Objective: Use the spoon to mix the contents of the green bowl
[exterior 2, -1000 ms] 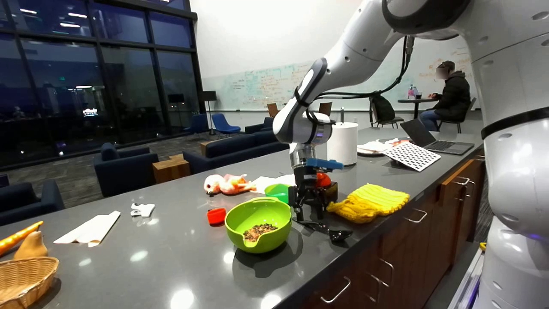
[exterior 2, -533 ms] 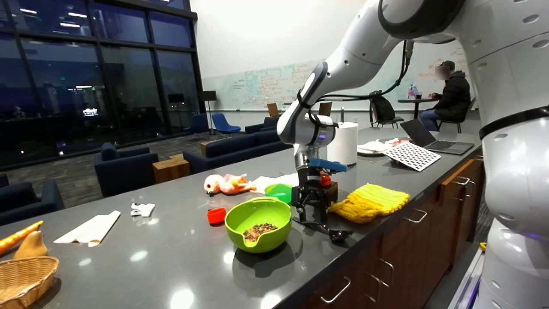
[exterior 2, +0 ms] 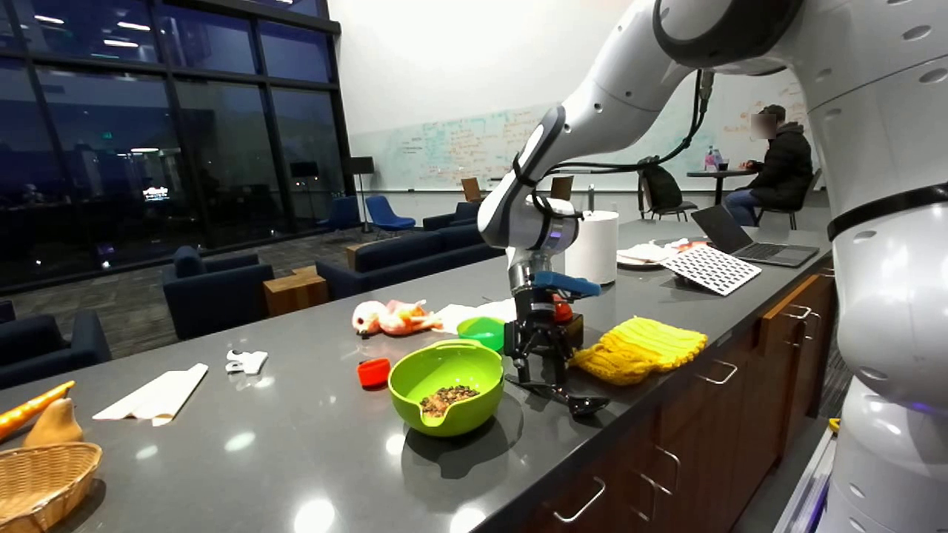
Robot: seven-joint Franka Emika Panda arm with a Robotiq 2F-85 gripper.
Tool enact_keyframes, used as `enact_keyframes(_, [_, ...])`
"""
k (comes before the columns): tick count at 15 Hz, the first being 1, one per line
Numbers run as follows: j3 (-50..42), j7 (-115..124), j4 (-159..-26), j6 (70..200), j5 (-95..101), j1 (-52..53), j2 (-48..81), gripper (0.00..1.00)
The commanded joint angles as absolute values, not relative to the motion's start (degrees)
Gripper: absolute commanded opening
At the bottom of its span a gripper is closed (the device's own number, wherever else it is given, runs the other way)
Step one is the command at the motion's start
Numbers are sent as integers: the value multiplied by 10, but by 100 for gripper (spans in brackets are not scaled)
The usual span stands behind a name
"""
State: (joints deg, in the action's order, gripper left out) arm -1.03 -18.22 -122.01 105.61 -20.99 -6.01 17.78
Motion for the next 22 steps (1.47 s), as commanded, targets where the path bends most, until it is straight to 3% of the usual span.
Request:
enact_keyframes(1, [-14,-144,-1251,1102,-194,-51,170,100])
enact_keyframes(15, [-16,54,-1386,1283,-77,-8,73,100])
enact_keyframes(16, [-16,58,-1391,1285,-71,-8,71,75])
enact_keyframes(19, [-15,60,-1397,1283,-64,-9,61,62])
enact_keyframes(22, [-18,55,-1399,1278,-63,-14,56,38])
